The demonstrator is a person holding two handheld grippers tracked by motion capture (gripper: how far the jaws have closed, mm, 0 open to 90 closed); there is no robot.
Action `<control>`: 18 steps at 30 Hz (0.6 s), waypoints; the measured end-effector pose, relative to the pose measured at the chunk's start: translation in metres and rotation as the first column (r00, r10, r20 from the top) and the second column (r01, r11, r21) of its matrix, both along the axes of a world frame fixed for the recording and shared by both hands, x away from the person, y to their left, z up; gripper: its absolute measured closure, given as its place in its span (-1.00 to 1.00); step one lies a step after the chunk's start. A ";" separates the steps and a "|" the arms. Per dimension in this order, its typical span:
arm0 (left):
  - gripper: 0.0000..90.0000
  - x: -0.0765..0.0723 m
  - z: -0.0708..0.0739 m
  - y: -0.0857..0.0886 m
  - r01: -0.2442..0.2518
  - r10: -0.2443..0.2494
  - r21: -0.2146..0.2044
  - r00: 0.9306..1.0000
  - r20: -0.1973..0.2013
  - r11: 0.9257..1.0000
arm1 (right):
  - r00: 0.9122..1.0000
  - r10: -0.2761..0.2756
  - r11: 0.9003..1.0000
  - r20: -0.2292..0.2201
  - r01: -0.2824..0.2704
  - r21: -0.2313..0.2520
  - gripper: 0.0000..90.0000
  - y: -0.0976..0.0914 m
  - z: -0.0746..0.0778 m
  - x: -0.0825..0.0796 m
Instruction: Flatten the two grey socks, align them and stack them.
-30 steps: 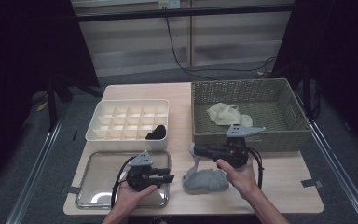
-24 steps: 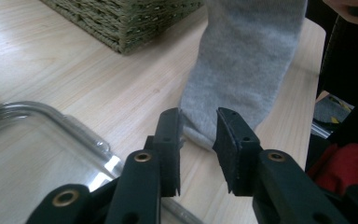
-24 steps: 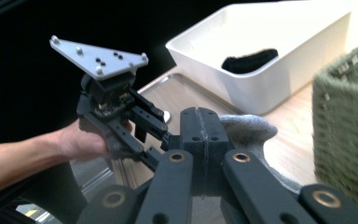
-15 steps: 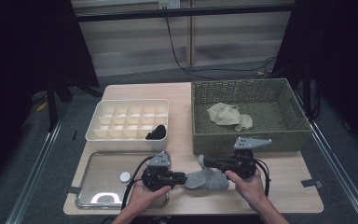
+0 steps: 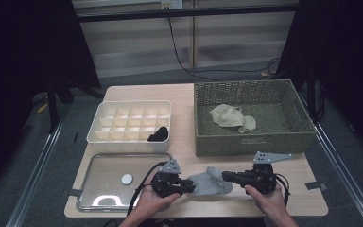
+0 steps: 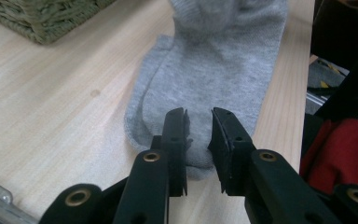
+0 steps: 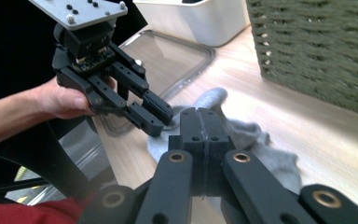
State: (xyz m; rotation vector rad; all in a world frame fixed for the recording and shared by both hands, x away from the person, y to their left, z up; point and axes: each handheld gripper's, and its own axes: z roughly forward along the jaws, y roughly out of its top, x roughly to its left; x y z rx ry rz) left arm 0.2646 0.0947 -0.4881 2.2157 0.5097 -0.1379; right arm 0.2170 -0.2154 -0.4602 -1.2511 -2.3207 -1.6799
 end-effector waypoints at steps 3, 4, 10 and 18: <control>0.67 0.000 -0.001 0.000 -0.005 0.005 -0.004 1.000 0.000 1.000 | 1.000 -0.004 1.000 -0.004 0.004 -0.020 1.00 -0.002 -0.002 -0.005; 0.67 0.001 -0.001 0.001 -0.004 0.004 0.009 1.000 0.000 1.000 | 1.000 -0.011 0.999 -0.010 0.011 -0.042 1.00 -0.004 -0.004 -0.009; 0.66 0.000 -0.003 0.001 0.003 -0.003 0.022 1.000 0.001 1.000 | 0.999 -0.038 0.996 -0.031 0.036 -0.078 1.00 -0.013 -0.010 -0.017; 0.65 -0.001 -0.001 0.003 0.000 0.000 0.005 1.000 0.002 1.000 | 0.999 -0.045 0.998 -0.029 0.043 -0.054 0.97 -0.020 -0.011 -0.022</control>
